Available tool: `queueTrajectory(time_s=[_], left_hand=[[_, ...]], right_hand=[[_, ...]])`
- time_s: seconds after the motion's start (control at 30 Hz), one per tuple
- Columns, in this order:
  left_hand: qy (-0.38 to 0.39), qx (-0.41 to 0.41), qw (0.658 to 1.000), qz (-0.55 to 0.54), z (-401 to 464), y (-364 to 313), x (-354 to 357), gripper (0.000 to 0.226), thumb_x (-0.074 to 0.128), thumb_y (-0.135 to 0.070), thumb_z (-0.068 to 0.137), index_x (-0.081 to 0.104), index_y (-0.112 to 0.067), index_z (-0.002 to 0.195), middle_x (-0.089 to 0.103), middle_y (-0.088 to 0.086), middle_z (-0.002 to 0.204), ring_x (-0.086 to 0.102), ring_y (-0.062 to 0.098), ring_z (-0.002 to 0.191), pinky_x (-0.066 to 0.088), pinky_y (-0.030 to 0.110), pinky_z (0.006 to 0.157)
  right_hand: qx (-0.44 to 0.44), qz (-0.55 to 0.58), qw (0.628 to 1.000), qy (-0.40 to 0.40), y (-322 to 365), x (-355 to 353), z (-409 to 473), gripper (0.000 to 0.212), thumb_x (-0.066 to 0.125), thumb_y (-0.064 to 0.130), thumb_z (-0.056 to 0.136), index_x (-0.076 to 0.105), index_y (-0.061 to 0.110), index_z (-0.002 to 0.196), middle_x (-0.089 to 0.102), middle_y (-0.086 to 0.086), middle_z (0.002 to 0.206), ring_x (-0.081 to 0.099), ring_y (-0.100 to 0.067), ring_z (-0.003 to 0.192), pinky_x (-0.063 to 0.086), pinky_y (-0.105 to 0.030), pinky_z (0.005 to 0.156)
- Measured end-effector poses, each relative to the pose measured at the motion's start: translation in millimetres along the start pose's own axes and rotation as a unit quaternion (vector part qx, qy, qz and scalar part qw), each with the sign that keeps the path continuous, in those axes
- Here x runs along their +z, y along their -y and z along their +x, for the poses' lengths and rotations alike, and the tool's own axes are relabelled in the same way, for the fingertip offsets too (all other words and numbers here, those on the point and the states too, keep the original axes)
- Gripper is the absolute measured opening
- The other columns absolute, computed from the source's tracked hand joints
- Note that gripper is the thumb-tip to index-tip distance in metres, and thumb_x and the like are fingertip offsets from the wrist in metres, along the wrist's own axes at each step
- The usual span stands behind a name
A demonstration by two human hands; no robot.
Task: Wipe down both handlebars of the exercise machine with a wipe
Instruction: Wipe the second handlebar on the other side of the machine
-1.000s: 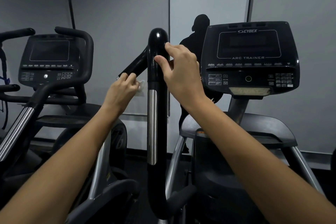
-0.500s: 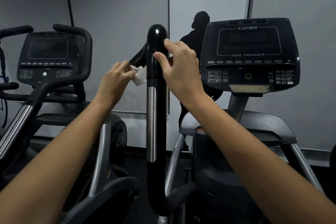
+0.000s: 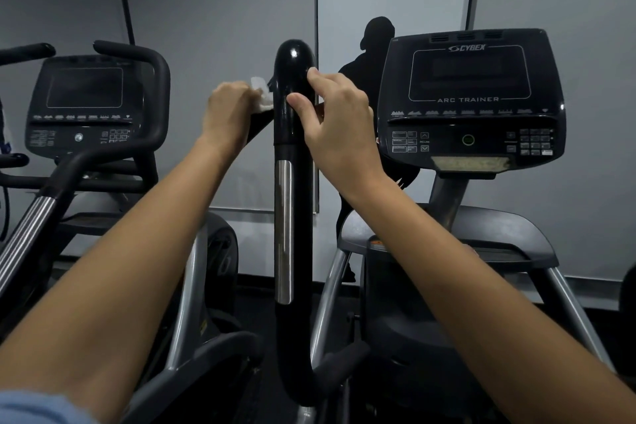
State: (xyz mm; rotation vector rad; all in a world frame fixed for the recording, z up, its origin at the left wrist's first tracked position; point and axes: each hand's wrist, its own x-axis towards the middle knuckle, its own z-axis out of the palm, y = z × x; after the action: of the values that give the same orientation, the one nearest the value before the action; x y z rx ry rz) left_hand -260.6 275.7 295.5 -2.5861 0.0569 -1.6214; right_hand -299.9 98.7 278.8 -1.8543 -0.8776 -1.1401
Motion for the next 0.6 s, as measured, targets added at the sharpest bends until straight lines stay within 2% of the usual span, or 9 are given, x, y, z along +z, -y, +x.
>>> queueTrajectory(time_s=[0.03, 0.1, 0.17, 0.23, 0.33, 0.37, 0.47, 0.53, 0.6], left_hand=[[0.011, -0.011, 1.0, 0.017, -6.5, 8.0, 2.3, 0.057, 0.028, -0.037, 0.087, 0.063, 0.008, 0.089, 0.062, 0.027, 0.079, 0.06, 0.039, 0.073, 0.05, 0.044, 0.07], [0.025, -0.049, 0.997, 0.057, -21.3, 21.7, 7.6, 0.019, 0.054, -0.006, 0.086, 0.064, 0.007, 0.094, 0.063, 0.026, 0.084, 0.06, 0.04, 0.077, 0.05, 0.049, 0.072], [0.021, -0.103, 0.994, 0.036, -33.1, 25.8, 10.7, 0.022, 0.057, 0.012, 0.079, 0.067, 0.004, 0.097, 0.064, 0.025, 0.089, 0.059, 0.04, 0.081, 0.05, 0.048, 0.074], [-0.007, -0.171, 0.985, -0.022, -41.6, 22.5, 11.0, 0.028, 0.053, 0.014, 0.081, 0.069, 0.001, 0.101, 0.065, 0.024, 0.094, 0.06, 0.039, 0.086, 0.049, 0.045, 0.077], [-0.029, -0.279, 0.957, -0.078, -55.1, 21.0, 10.2, 0.03, 0.051, 0.009, 0.086, 0.066, -0.002, 0.11, 0.066, 0.023, 0.104, 0.061, 0.038, 0.096, 0.047, 0.042, 0.087], [-0.032, -0.301, 0.949, -0.093, -60.4, 22.0, 10.5, 0.028, 0.051, 0.007, 0.087, 0.066, -0.002, 0.11, 0.065, 0.022, 0.105, 0.061, 0.037, 0.098, 0.046, 0.04, 0.089], [-0.013, -0.319, 0.937, -0.14, -74.7, 18.0, 15.1, 0.022, 0.049, 0.005, 0.086, 0.068, -0.002, 0.094, 0.067, 0.019, 0.094, 0.062, 0.032, 0.091, 0.046, 0.036, 0.083], [0.005, -0.358, 0.904, -0.235, -75.1, 15.8, 21.7, 0.019, 0.047, 0.002, 0.088, 0.065, -0.005, 0.085, 0.066, 0.017, 0.087, 0.064, 0.029, 0.087, 0.052, 0.038, 0.082], [-0.004, -0.431, 0.839, -0.333, -68.1, 14.8, 25.8, 0.02, 0.045, -0.003, 0.092, 0.061, -0.004, 0.079, 0.065, 0.015, 0.086, 0.064, 0.029, 0.088, 0.055, 0.042, 0.082]], right_hand=[[-0.001, 0.001, 1.0, 0.001, -0.1, -0.1, 0.1, 0.035, 0.051, 0.025, 0.095, 0.055, 0.004, 0.123, 0.061, -0.007, 0.112, 0.057, -0.021, 0.096, 0.023, -0.014, 0.07], [-0.002, 0.002, 1.0, 0.002, 0.5, -0.1, -0.2, 0.036, 0.05, 0.026, 0.096, 0.054, 0.005, 0.126, 0.06, -0.006, 0.115, 0.057, -0.019, 0.099, 0.022, -0.012, 0.072], [0.0, 0.005, 1.0, -0.001, 0.9, 0.0, -0.6, 0.036, 0.05, 0.025, 0.096, 0.053, 0.006, 0.127, 0.06, -0.005, 0.115, 0.057, -0.017, 0.098, 0.022, -0.01, 0.072], [0.003, 0.01, 1.0, -0.005, 1.3, 0.4, -0.7, 0.036, 0.05, 0.025, 0.096, 0.054, 0.006, 0.126, 0.06, -0.005, 0.111, 0.056, -0.015, 0.093, 0.029, -0.011, 0.07], [0.008, 0.009, 1.0, -0.002, 2.4, 1.0, -0.8, 0.036, 0.051, 0.026, 0.096, 0.053, 0.006, 0.126, 0.06, -0.005, 0.111, 0.055, -0.013, 0.09, 0.03, 0.005, 0.07], [0.008, 0.007, 1.0, 0.0, 2.2, 0.9, -0.6, 0.037, 0.05, 0.026, 0.096, 0.053, 0.007, 0.127, 0.06, -0.004, 0.112, 0.055, -0.013, 0.092, 0.03, 0.004, 0.069], [0.005, 0.004, 1.0, 0.001, 2.4, 0.7, -0.9, 0.037, 0.05, 0.026, 0.096, 0.052, 0.007, 0.128, 0.06, -0.004, 0.113, 0.056, -0.013, 0.094, 0.028, -0.011, 0.068], [0.006, 0.007, 1.0, -0.002, 3.0, 1.0, -1.4, 0.037, 0.049, 0.026, 0.096, 0.052, 0.007, 0.128, 0.06, -0.004, 0.113, 0.055, -0.013, 0.093, 0.024, -0.01, 0.069], [0.009, 0.01, 1.0, -0.003, 3.2, 1.6, -1.8, 0.037, 0.05, 0.025, 0.096, 0.052, 0.006, 0.127, 0.059, -0.005, 0.112, 0.053, -0.012, 0.089, 0.027, -0.011, 0.068]])
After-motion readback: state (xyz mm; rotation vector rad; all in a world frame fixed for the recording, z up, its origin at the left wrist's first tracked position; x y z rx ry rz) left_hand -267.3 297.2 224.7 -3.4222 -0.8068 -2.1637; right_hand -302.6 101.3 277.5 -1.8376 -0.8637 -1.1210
